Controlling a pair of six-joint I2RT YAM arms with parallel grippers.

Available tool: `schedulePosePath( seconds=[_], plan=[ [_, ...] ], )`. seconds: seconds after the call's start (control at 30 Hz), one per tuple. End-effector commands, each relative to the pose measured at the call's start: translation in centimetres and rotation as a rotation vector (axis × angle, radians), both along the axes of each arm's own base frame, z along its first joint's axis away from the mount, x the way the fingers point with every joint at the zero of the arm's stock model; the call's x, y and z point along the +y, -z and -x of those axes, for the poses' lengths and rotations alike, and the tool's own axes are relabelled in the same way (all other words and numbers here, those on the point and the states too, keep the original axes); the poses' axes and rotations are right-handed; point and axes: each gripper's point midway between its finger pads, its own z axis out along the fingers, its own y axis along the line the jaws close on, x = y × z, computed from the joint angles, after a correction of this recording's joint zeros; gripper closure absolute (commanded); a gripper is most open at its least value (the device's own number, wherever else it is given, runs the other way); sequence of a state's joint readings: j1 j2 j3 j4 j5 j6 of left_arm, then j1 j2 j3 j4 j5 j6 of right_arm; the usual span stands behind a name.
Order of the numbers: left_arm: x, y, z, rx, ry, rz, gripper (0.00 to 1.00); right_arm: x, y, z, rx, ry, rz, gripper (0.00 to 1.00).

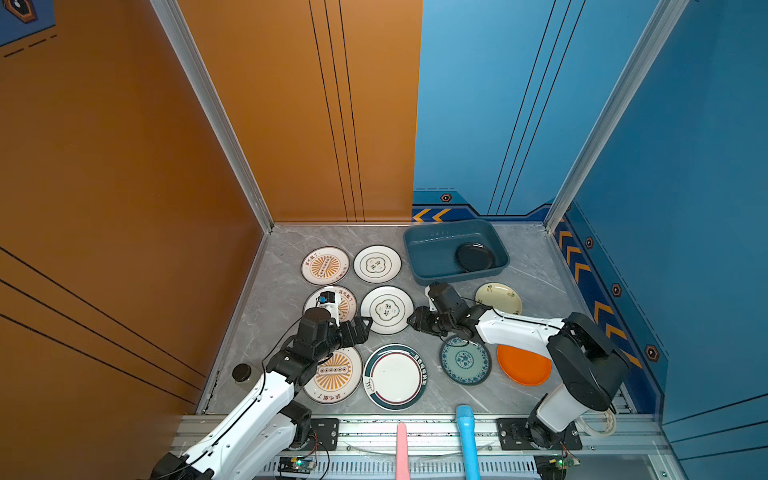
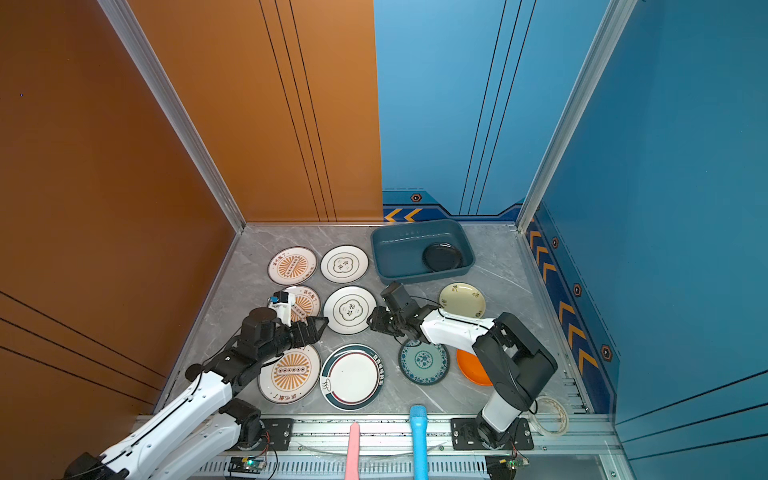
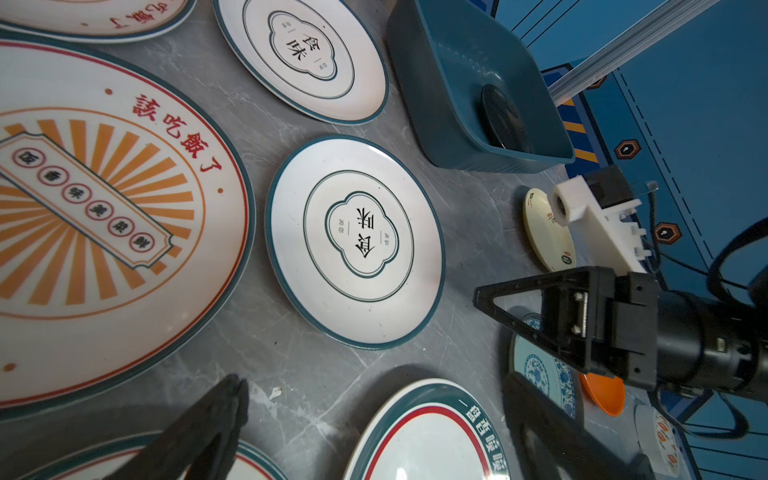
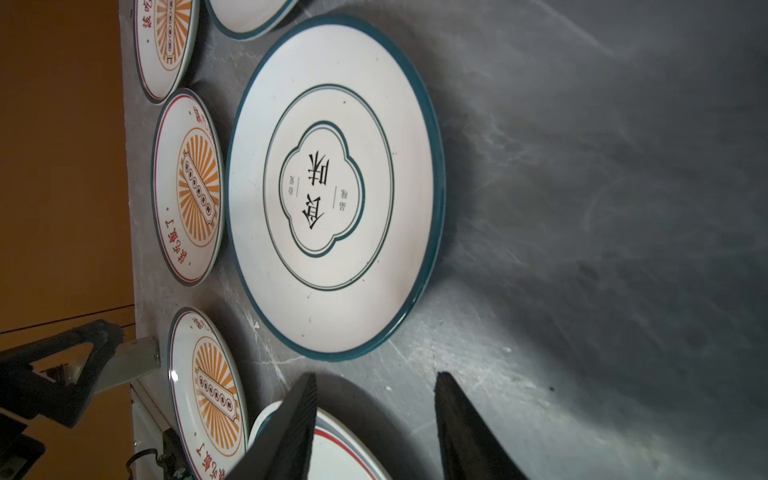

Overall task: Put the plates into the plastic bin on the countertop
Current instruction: 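Move the right gripper back to the white green-logo plate, then grasp the white green-logo plate rim with the right gripper and tilt it up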

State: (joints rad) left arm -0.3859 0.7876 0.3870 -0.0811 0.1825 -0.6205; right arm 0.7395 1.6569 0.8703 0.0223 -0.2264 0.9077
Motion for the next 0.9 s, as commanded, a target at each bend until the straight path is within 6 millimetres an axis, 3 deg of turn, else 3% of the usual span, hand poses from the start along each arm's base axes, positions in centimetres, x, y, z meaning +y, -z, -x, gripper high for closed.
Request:
schedulePosePath(
  seconds=[0.0, 0.23, 0.57, 0.87],
  plan=[
    [0.7, 1.2, 0.5, 0.034, -0.021, -0.018, 0.02, 0.0, 0.6, -1.0, -0.005, 0.063, -0.008, 0.51],
    [0.6, 1.1, 0.1, 0.033, -0.017, -0.011, 0.02, 0.6, 2.6, -1.7, 0.027, 0.083, -0.012, 0.51],
    [0.9, 1.6, -0.2, 0.038, -0.03, -0.004, 0.02, 1.6, 3.8, -3.0, 0.028, 0.118, -0.036, 0.53],
    [0.9, 1.7, -0.5, 0.043, -0.032, 0.007, 0.02, 1.0, 4.7, -3.5, 0.02, 0.175, -0.07, 0.64]
  ],
)
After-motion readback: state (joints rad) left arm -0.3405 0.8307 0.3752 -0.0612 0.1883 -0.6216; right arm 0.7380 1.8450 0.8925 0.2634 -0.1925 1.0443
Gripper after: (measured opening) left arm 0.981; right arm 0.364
